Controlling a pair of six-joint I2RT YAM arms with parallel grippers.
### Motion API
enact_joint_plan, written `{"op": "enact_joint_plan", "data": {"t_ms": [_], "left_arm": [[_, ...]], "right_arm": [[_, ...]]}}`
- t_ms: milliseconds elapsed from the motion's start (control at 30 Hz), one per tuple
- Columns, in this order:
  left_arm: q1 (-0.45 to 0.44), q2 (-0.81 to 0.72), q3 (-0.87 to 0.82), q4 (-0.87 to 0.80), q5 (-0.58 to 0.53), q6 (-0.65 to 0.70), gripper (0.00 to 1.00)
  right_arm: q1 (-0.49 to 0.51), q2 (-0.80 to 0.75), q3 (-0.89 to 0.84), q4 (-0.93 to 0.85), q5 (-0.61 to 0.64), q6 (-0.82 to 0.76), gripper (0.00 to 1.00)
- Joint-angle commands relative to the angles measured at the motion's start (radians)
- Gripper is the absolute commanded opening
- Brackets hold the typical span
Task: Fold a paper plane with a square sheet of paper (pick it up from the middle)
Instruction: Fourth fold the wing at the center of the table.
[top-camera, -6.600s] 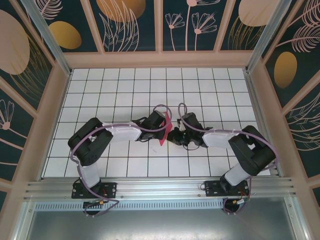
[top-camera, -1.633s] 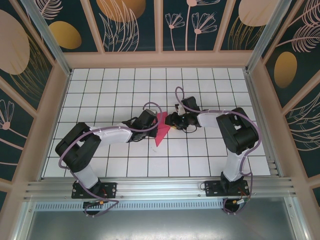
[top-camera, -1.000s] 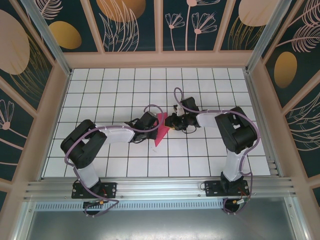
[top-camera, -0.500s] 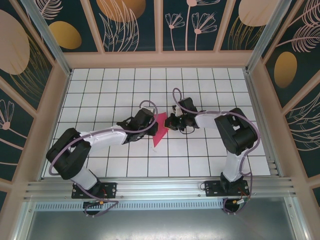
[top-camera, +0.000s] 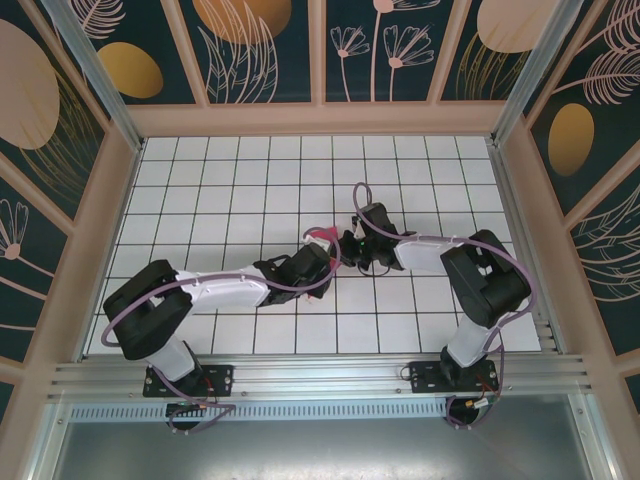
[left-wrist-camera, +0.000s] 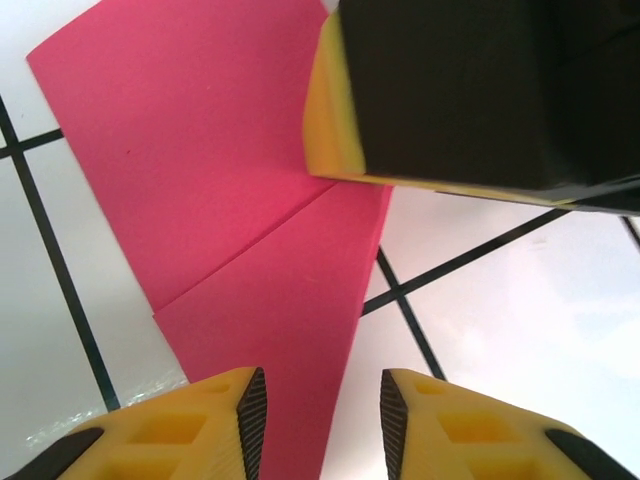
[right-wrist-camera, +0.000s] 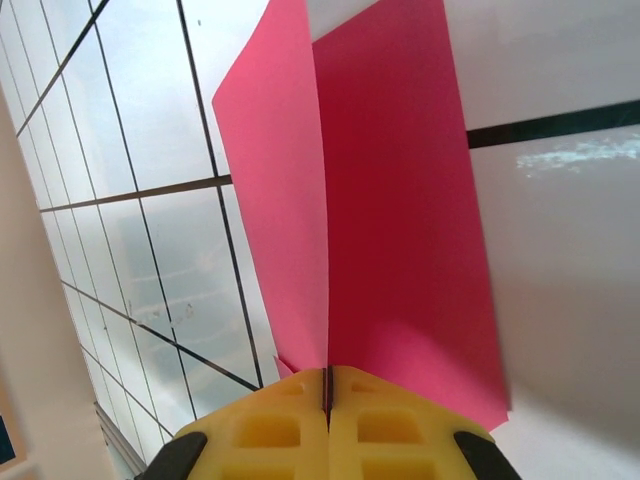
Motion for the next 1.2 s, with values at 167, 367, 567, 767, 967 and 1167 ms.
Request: {"op": "enact_joint_plan", "data": {"t_ms": [167,367,567,767,967,1167], "left_arm": [[-0.027,0.067,0.064,-0.05,-0.107,0.024,0.4],[-0.04,0.107,0.095,-0.078,-0.15,0.047,0.35],[-0.054,0.14,0.114,-0.103,-0.18,0.05,0.32],[-0.061,0.151,0.113,-0.101,-0.185,0.043,0.25],[-0.062,0.15,0.109,-0.098,-0.188,0.045,0.2],[-0.061,0.143,0.11,-0.098,-0.197,0.048,0.32]], "right_arm": [[0.011,-0.032,-0.008,0.025,0.021,0.043,0.04],[0.016,-0.029,-0.003,0.021,0.023,0.054,0.04],[0.019,-0.027,0.009,0.009,0.028,0.056,0.04],[0.019,-0.026,0.015,0.007,0.03,0.057,0.04],[0.017,-0.031,0.018,0.006,0.032,0.055,0.04],[0.018,-0.033,0.035,-0.008,0.029,0.041,0.02]]}}
